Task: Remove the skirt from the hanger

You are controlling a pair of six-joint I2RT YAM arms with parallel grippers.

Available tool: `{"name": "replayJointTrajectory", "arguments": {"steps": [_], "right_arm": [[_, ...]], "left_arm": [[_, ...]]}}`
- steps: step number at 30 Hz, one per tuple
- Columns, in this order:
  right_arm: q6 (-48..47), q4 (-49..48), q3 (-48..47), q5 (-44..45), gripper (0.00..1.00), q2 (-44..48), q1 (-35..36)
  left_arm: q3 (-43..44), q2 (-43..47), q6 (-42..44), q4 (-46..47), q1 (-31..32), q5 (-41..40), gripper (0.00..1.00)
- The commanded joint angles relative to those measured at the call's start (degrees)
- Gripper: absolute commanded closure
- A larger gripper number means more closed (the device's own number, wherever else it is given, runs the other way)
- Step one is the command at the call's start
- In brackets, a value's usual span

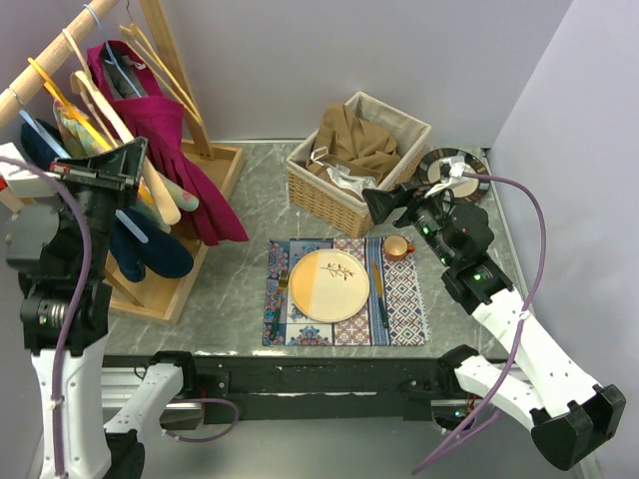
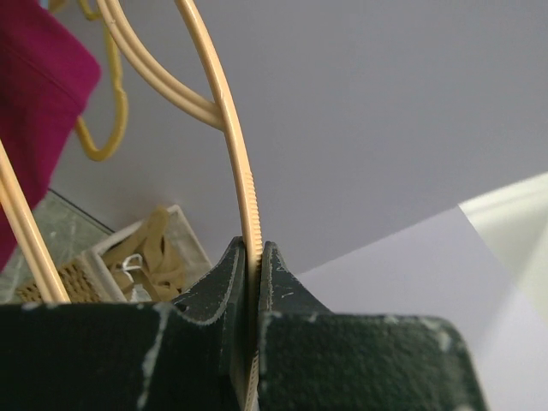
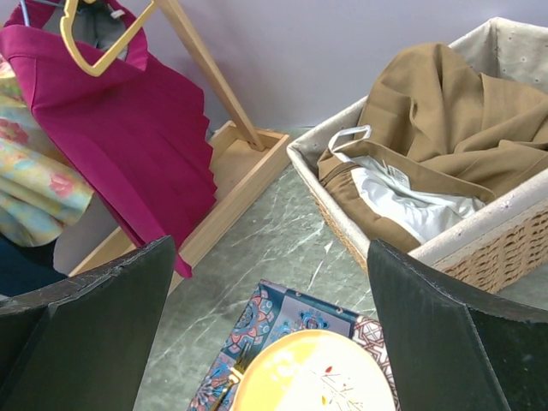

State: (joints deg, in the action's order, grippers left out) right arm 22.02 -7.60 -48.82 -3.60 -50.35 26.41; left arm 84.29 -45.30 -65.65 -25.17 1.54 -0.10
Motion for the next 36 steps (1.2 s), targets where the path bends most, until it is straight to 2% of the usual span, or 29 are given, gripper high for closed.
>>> {"name": "replayJointTrajectory", "arguments": {"steps": [1,5,9,19,30,36], "right_arm": [[-1.1,0.38,-2.95,1.75,0.0,1.3,0.48],[-1.72,0.48,-2.86,2.36,0.0,1.48,0.57],[-1.98,0.3,-3.21,2.36,0.0,1.05,0.48],[-1.81,0.3,-4.0,1.22,0.0,-0.89,0.48],[-1.72,1.35,-3.92,1.57,0.0,-0.72,1.09],[-1.72,1.18,-3.3,2.01,0.0,-0.8,1.27]], "left_arm": [[1.13,-3.29,1.83,4.07,-0.22,-7.89,0.99],[2.19,-6.46,2.8,7.5,-0.22,-10.36,0.99],[5.7,-11.12,4.21,7.06,-0.22,-12.55,0.99],[5.97,-14.03,5.44,9.79,-0.31,-19.14,0.99],[-1.75,-13.15,2.9,12.07,-0.31,-21.87,0.99],[-0.54,-14.99,4.65,11.37,-0.4,-22.49,0.99]]}}
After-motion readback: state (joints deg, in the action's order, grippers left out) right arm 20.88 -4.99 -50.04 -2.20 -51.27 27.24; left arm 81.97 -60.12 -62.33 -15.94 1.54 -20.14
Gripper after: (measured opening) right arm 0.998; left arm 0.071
